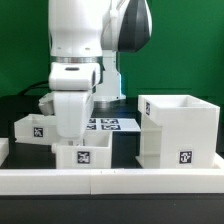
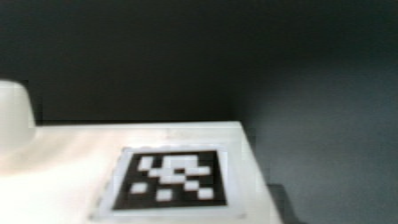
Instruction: Assemble drawer
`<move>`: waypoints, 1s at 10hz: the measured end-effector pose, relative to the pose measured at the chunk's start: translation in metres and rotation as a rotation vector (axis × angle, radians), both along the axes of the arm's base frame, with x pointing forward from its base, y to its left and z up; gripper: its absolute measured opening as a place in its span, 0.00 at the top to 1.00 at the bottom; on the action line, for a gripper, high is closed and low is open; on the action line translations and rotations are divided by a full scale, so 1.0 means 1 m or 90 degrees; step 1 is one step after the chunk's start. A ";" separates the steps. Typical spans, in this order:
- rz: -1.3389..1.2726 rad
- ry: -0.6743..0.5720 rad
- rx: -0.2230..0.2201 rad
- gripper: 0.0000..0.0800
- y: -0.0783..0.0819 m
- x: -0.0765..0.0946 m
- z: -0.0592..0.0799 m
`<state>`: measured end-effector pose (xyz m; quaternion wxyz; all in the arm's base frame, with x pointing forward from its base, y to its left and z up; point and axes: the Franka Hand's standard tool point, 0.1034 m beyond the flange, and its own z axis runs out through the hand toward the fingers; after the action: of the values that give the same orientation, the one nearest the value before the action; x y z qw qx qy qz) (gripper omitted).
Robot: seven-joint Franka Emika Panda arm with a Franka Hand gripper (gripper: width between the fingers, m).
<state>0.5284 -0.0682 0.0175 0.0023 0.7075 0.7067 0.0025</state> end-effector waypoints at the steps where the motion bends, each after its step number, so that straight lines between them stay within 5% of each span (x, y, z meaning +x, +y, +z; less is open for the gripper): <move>1: 0.040 0.000 -0.008 0.95 0.002 0.000 0.000; 5: 0.038 0.003 -0.008 0.95 0.003 0.000 -0.001; 10: 0.056 0.008 -0.006 0.95 0.023 0.013 -0.003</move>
Offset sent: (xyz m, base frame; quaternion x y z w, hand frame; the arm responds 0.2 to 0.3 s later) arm 0.0000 0.0000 0.0000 0.0000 0.0000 0.0000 1.0000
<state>0.5411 -0.0450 0.0143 0.0009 0.6754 0.7374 -0.0051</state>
